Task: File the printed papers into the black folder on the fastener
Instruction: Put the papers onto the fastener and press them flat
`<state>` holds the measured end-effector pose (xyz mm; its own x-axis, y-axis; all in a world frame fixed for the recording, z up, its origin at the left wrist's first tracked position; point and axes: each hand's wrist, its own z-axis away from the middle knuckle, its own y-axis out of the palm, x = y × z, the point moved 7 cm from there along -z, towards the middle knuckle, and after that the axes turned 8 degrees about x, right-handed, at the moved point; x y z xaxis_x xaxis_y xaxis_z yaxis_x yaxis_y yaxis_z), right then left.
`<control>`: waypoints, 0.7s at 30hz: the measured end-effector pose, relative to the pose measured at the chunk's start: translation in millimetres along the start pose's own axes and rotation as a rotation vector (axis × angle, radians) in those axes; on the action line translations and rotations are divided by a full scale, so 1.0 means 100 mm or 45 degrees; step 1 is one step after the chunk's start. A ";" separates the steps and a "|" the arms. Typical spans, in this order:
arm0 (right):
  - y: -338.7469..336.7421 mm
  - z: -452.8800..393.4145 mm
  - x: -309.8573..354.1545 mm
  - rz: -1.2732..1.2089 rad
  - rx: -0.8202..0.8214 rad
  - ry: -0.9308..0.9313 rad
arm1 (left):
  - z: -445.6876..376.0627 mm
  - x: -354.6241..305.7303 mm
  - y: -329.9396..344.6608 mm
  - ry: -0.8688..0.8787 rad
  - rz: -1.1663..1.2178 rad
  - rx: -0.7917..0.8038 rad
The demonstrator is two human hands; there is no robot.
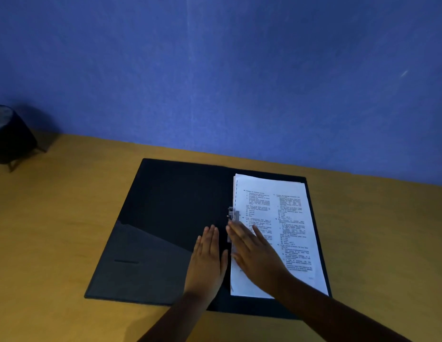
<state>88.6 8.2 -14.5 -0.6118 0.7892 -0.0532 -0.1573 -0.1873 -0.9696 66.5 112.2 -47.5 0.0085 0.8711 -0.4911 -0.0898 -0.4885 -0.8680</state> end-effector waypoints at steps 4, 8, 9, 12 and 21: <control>-0.02 0.04 -0.09 0.032 0.023 0.037 | 0.01 0.00 -0.03 0.008 0.008 -0.016; -0.01 0.14 -0.06 -0.022 0.166 0.028 | 0.01 -0.01 -0.07 -0.002 0.029 -0.026; -0.01 0.16 -0.05 -0.026 0.219 0.041 | 0.01 -0.01 -0.07 -0.005 0.035 -0.030; -0.05 0.19 0.00 -0.005 0.245 0.033 | 0.01 -0.01 -0.07 -0.013 0.036 -0.026; -0.07 0.07 0.25 0.017 0.072 0.001 | 0.03 0.00 -0.04 0.018 0.008 -0.015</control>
<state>68.8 25.1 -7.8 -0.6138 0.7867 -0.0665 -0.1925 -0.2308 -0.9538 64.3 114.0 -43.9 0.0218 0.8672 -0.4974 -0.0778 -0.4946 -0.8657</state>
